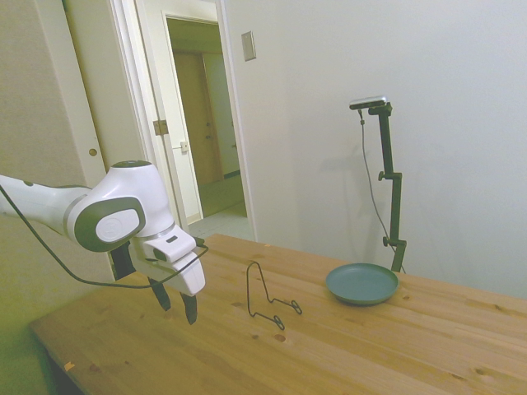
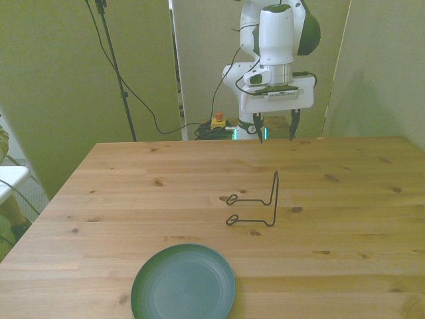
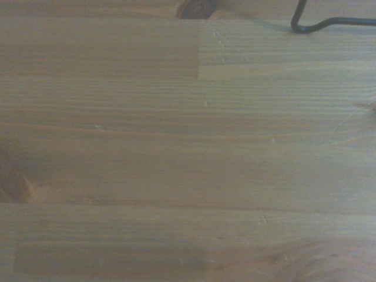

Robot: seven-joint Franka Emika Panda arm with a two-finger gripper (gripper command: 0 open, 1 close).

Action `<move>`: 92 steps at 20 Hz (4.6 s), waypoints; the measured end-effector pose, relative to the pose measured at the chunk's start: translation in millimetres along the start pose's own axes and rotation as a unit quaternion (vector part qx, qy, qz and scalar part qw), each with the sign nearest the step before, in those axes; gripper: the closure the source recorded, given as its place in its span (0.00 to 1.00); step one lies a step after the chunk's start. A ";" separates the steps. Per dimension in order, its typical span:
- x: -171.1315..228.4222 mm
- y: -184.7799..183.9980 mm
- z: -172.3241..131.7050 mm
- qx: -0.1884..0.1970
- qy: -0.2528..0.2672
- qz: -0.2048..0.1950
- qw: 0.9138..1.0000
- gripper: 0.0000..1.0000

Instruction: Load the plate

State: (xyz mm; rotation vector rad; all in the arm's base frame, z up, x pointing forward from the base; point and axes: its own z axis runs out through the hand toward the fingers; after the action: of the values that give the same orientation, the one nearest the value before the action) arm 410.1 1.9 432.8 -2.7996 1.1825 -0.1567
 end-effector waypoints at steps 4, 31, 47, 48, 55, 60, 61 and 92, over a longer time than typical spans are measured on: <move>0.5 -1.1 0.3 0.000 0.000 0.000 1.000 0.00; 267.8 -50.5 -132.4 0.049 0.058 0.085 0.993 0.00; 353.4 -76.9 -52.8 0.028 0.070 0.087 0.993 0.00; 356.7 -80.2 -51.0 0.028 0.066 0.087 0.994 0.00; 376.4 -106.2 -8.9 0.019 0.057 0.075 0.995 0.00; 385.0 -113.7 35.8 0.011 0.060 0.071 0.996 0.00; 386.0 -114.0 43.1 0.010 0.061 0.070 0.996 0.00; 354.3 -166.1 108.0 -0.014 0.072 0.035 0.997 0.00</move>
State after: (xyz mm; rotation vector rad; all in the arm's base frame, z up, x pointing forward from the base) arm 787.7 -131.9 367.5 -2.8062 1.3224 -0.3450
